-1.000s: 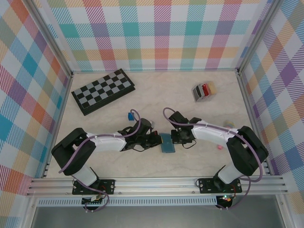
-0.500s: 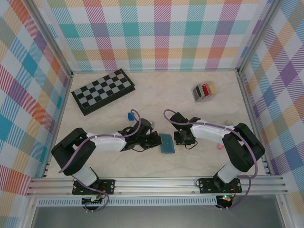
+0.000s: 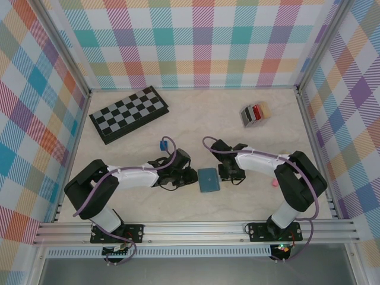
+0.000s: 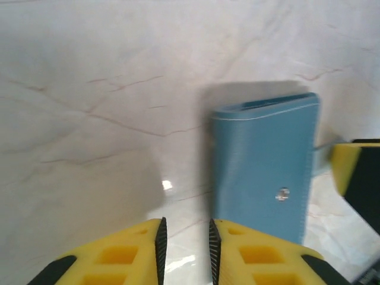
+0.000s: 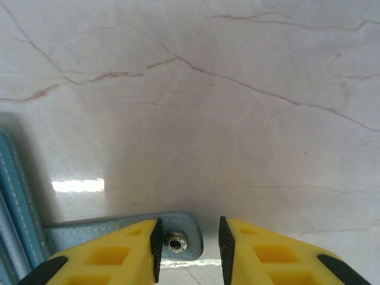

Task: Put the credit cards into the card holder
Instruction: Place the card holder at the bottom-center of the table, then move the storage box to the center of the table.

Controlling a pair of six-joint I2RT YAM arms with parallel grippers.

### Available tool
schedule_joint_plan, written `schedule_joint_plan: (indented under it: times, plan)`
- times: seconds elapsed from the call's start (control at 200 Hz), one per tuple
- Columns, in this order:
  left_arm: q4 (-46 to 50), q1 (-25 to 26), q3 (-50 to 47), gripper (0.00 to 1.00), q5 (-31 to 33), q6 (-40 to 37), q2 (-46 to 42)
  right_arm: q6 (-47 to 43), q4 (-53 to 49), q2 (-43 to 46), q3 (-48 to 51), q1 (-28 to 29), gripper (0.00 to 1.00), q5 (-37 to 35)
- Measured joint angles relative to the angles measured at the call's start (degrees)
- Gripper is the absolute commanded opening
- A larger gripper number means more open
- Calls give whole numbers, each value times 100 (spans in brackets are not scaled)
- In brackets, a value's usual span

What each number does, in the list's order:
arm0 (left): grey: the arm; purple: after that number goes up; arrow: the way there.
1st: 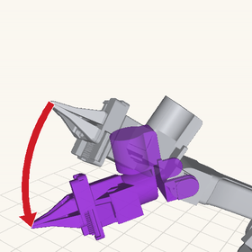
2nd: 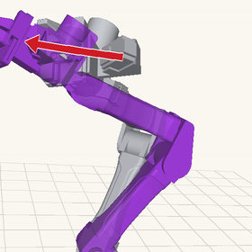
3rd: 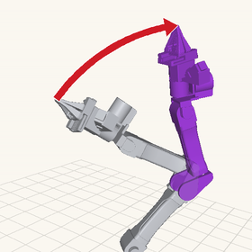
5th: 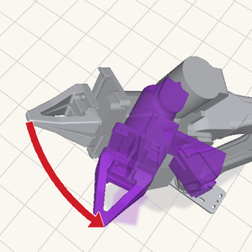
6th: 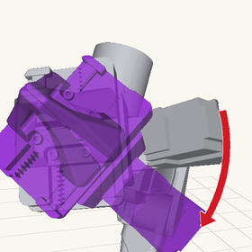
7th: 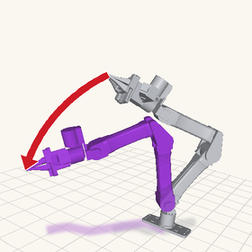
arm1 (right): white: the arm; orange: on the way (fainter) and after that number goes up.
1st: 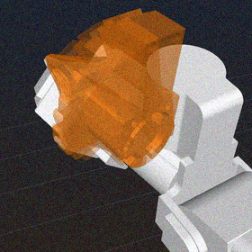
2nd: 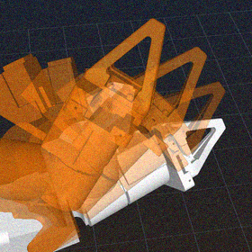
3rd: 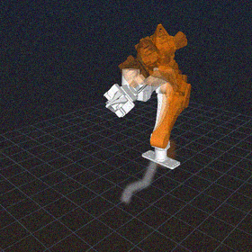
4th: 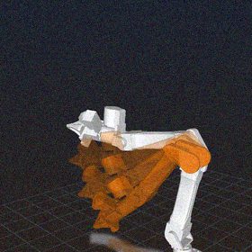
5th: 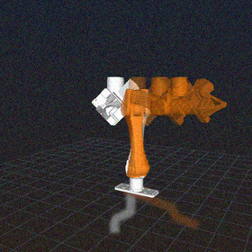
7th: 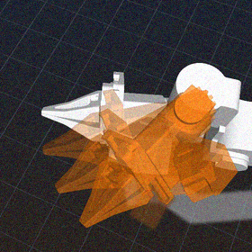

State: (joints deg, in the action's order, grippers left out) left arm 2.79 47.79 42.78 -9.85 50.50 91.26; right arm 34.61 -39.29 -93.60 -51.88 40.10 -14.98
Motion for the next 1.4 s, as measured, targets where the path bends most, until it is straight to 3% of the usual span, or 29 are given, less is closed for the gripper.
schedule_joint_plan:
  times: [0.215, 0.44, 0.485, 0.62, 0.755, 0.92, 1.065, 1.4]
  plan:
    - [656, -68, 334, 40, 275, -201, -216, 59, -223, -205, -227, 2, 37, 118]
    - [968, -358, 509, 51, 568, -330, -1008, 50, -623, 273, -520, -146, 50, 479]
    - [984, -448, 525, 52, 614, -363, -1115, -28, -640, 538, -699, -337, 57, 570]
    - [1084, -623, 695, 55, 651, -411, -1172, -354, -468, 1351, -1231, -1335, 66, 977]
    - [1128, -669, 1091, 59, 588, -529, -997, -647, -339, 1403, -1871, -2524, 83, 1373]
    - [1117, -673, 1731, 71, 361, -697, -446, -866, -83, 592, -2780, -3845, 96, 1921]
    - [1150, -673, 2323, 81, 127, -813, 144, -944, 164, -662, -3759, -4566, 99, 2155]
    - [1427, -678, 3064, 84, -181, -929, 933, -1029, -109, -3213, -6284, -4874, 100, 2347]
